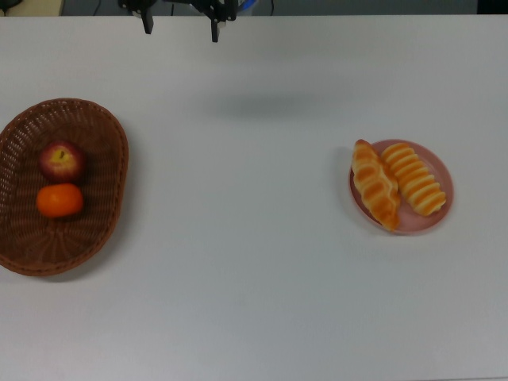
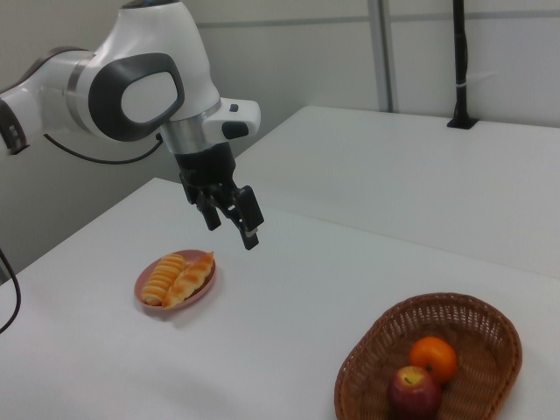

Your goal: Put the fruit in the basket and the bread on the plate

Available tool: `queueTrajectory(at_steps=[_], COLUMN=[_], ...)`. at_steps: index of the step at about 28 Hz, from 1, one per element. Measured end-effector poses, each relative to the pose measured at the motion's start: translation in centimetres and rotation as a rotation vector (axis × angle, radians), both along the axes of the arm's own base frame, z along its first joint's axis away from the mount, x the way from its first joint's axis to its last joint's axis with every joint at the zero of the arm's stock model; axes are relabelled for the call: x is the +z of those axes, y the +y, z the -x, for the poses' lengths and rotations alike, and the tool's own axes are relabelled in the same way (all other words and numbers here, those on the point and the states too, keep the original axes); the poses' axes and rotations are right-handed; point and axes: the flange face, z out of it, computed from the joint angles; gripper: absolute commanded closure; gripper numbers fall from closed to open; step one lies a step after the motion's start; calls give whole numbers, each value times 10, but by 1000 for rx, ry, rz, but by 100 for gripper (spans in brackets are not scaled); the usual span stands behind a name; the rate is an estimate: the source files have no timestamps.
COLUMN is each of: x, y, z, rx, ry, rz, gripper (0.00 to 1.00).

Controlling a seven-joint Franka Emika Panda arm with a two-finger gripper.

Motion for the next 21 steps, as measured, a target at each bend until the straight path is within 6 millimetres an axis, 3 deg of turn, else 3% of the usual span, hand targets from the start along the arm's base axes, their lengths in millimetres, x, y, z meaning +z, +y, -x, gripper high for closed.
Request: queueTrajectory(at_steps=[21], x=[1], y=[-13], z=[0], rx=[-23], ry=[-2], rz=[0], gripper=[0])
